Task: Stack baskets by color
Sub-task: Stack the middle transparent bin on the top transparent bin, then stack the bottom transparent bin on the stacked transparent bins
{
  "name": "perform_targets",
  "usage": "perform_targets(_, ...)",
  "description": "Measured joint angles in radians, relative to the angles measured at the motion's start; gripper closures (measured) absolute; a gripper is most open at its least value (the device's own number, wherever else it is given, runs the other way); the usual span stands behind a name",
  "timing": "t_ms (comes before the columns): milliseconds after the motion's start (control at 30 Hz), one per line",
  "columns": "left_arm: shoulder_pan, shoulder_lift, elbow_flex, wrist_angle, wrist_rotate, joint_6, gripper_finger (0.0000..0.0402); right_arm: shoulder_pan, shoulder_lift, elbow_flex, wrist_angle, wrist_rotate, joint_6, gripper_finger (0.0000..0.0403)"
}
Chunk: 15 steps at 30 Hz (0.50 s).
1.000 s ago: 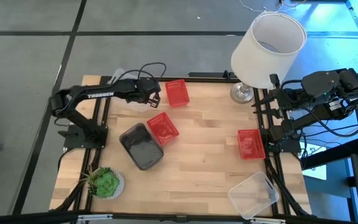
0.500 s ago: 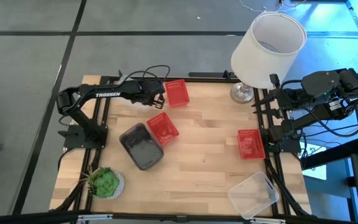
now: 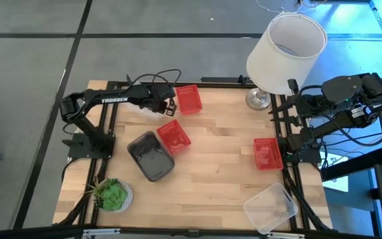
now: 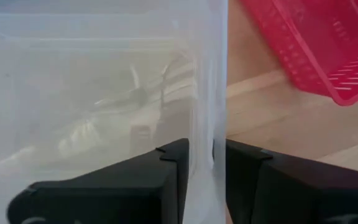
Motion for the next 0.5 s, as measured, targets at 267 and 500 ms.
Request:
perform_targets(267, -0.019, -0.116, 0.000, 0.003, -0.029, 0.050, 0.0339, 0.000, 0.001, 0.000, -0.028, -0.001, 0.086, 0.0305)
perform_targets(500, -0.095, -0.254, 0.000, 0.006, -0.038, 0.072, 0.0339, 0.001, 0.022, 0.000, -0.116, -0.164, 0.200, 0.0305)
